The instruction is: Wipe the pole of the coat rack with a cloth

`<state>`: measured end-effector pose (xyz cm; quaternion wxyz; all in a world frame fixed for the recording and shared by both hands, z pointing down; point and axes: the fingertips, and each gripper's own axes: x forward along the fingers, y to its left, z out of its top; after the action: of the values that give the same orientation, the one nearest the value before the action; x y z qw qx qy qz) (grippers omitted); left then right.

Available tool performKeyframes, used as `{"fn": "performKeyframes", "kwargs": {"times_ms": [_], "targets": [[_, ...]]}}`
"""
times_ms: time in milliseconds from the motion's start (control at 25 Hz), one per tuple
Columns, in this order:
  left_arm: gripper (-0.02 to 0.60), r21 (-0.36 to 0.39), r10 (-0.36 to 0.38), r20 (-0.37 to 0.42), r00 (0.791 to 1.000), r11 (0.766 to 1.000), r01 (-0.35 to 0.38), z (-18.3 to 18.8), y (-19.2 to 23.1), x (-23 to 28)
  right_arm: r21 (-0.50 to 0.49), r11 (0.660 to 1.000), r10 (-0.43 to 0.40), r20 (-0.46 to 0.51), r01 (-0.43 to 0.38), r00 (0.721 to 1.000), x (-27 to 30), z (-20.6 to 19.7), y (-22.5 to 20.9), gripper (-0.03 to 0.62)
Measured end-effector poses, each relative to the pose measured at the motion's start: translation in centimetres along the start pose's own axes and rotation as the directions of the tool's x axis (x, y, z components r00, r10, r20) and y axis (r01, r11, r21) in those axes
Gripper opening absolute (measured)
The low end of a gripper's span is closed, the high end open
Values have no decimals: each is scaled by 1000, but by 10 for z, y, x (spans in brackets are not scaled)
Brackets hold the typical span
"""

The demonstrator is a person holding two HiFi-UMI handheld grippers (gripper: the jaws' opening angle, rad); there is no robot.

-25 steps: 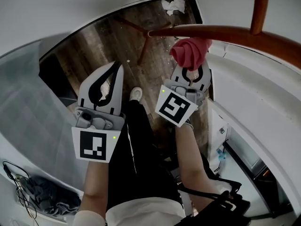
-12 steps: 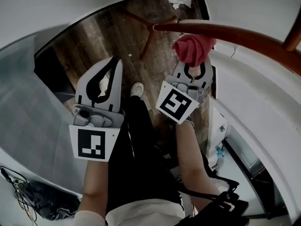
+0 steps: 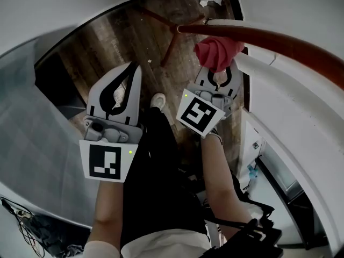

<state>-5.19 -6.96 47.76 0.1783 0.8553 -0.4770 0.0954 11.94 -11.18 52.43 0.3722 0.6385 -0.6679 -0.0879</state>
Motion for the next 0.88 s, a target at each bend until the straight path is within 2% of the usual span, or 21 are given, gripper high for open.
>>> {"fn": "performKeyframes", "kwargs": {"times_ms": [280,480,880], "targets": [[12,4,-10,-5,1000,1000,10,-13,2,8,-17,1000,15,-16,-15,1000,10,-17,16,49],[12,5,-13,-6,1000,1000,13,-24,3,12,14,999,48,-111,-46,993,15,-44,33,49],[12,8,-13,-10,1000,1000,13,-47,8,22,-7,994,103,-136,-105,985,33,-74,65,49]]}}
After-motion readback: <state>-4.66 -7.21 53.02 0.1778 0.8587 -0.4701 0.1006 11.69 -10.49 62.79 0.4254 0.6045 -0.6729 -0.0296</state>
